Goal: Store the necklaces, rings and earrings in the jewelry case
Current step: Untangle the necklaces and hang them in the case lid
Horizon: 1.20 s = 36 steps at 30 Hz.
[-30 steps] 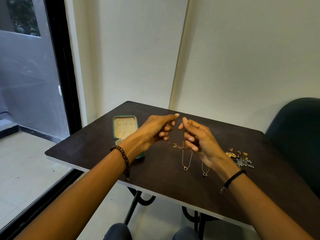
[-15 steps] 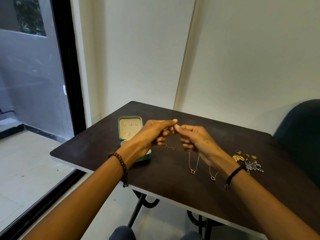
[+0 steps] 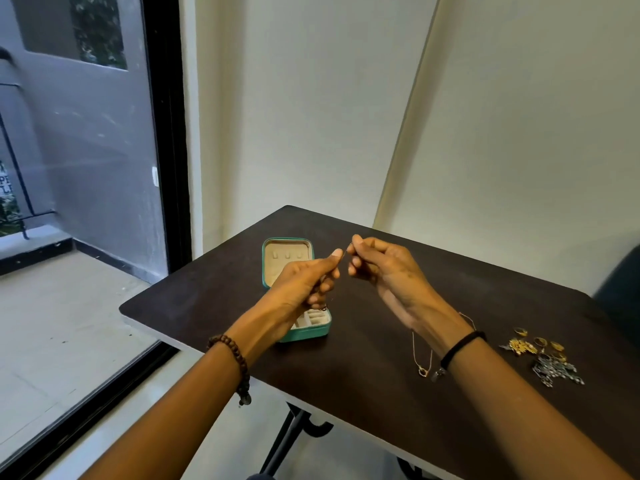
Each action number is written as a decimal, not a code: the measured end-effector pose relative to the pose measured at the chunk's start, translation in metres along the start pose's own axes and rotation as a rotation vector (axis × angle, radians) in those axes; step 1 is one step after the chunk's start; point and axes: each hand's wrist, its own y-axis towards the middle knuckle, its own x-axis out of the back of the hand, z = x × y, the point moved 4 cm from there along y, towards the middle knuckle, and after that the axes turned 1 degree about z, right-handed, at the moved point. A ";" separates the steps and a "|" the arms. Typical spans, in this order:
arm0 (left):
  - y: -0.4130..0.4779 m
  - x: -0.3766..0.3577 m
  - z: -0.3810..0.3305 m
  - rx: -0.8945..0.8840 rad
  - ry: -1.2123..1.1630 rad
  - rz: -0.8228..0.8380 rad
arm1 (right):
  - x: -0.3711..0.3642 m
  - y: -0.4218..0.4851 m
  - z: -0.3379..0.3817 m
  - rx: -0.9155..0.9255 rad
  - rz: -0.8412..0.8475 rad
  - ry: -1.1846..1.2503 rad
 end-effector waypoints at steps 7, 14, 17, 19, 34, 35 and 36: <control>0.017 0.034 0.000 -0.089 -0.072 -0.090 | -0.027 0.039 -0.001 0.004 0.023 -0.053; 0.031 0.069 0.003 -0.240 -0.011 -0.273 | -0.048 0.068 -0.004 0.021 0.046 -0.179; 0.030 0.084 0.009 -0.296 -0.017 -0.403 | -0.052 0.077 -0.006 0.025 0.046 -0.222; 0.028 0.094 0.015 -0.324 0.012 -0.507 | -0.053 0.082 -0.008 0.022 0.044 -0.228; 0.046 0.114 0.050 -0.248 0.430 -0.538 | -0.062 0.102 -0.017 0.033 0.075 -0.229; 0.048 0.115 0.052 -0.253 0.437 -0.523 | -0.063 0.103 -0.018 0.034 0.079 -0.228; 0.048 0.116 0.053 -0.259 0.440 -0.507 | -0.064 0.104 -0.019 0.032 0.083 -0.228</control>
